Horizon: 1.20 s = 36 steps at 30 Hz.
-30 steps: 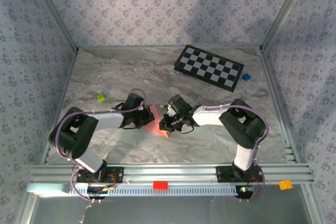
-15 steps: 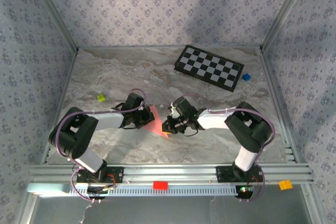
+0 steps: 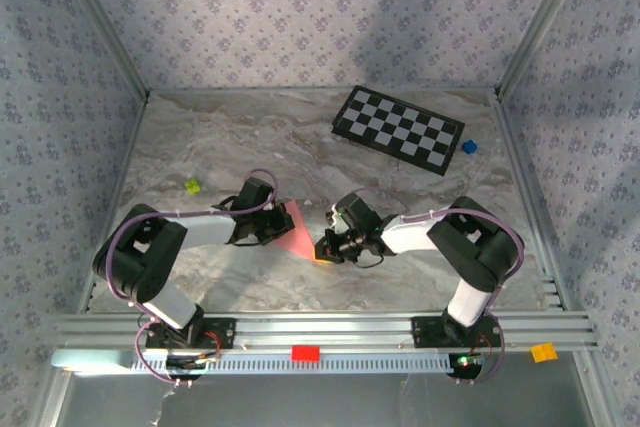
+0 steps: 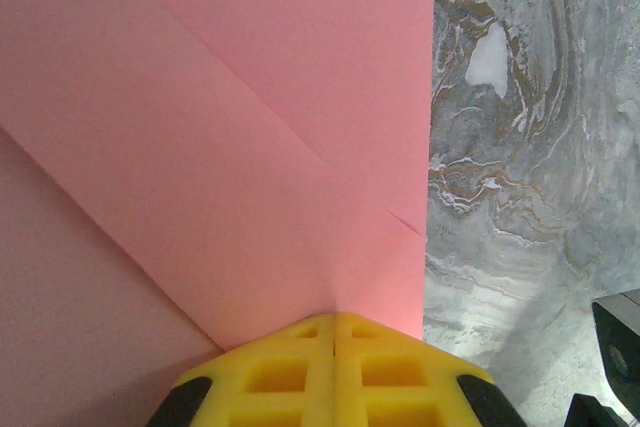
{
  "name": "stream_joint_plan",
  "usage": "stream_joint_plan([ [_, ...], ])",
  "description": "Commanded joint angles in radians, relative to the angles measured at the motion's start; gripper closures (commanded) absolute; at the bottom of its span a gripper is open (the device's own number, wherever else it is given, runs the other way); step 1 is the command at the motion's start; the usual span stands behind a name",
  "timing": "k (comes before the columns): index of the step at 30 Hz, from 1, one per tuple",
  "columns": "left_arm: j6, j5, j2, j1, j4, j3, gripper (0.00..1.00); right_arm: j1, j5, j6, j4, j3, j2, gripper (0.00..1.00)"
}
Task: Fold a paper plane with a square sheet of paper (pick it up from the middle)
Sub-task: Fourth fold the wing at the center of the table.
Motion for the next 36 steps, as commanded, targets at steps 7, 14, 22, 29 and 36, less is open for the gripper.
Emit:
stream_joint_plan([
  [7,0.015,-0.058,0.018,0.011,-0.093,-0.028,1.00,-0.002,-0.001,-0.001,-0.084,0.077,-0.038,1.00],
  [14,0.011,-0.059,0.015,0.011,-0.090,-0.030,1.00,0.012,0.011,0.009,-0.071,0.139,0.061,1.00],
  [22,0.016,-0.063,0.006,0.011,-0.101,-0.030,1.00,0.011,0.031,0.049,0.018,0.027,0.100,1.00],
  [29,0.014,-0.063,0.007,0.013,-0.099,-0.031,1.00,0.014,0.037,-0.002,-0.063,0.065,-0.021,1.00],
  [36,0.012,-0.064,0.006,0.013,-0.099,-0.030,1.00,0.019,0.041,-0.023,-0.074,0.023,0.008,1.00],
])
